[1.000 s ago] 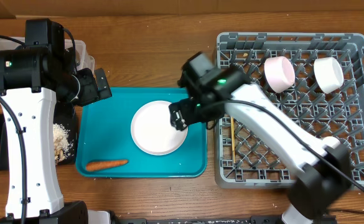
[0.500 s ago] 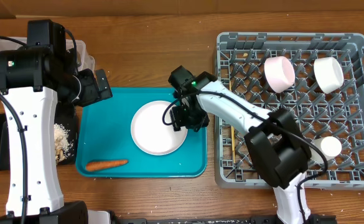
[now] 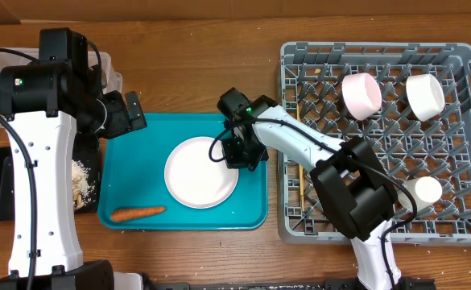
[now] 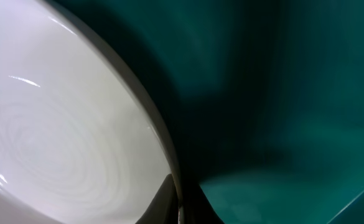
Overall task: Sort waste into correct bins and load items into the dishwasher
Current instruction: 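Move the right gripper to the plate and grasp its rim, then lift the plate with the right gripper into the rack's left side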
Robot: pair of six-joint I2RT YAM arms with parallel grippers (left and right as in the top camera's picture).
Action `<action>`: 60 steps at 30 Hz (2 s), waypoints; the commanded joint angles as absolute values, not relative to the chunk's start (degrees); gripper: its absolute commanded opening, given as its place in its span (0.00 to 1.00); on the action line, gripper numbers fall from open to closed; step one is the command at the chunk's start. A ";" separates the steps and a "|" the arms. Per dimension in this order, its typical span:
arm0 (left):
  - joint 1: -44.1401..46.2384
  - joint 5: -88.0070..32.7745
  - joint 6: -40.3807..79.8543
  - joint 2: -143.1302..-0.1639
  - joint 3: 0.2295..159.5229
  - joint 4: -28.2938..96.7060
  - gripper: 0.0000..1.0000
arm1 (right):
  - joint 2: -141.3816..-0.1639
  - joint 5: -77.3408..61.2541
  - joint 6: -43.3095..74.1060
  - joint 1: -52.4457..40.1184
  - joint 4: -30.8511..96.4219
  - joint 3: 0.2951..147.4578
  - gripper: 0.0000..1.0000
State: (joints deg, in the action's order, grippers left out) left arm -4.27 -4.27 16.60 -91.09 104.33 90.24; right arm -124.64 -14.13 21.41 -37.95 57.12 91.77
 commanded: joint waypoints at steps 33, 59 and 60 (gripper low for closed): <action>-4.49 -4.29 17.30 -91.39 103.85 90.19 1.00 | -92.82 58.85 53.06 -24.73 85.23 94.28 0.04; -4.49 -4.29 17.15 -91.39 103.85 90.50 1.00 | -94.98 49.78 53.21 -24.80 78.52 85.76 0.04; -4.49 -4.29 17.15 -91.39 103.85 90.45 1.00 | -95.15 49.58 53.23 -24.80 78.48 85.76 0.04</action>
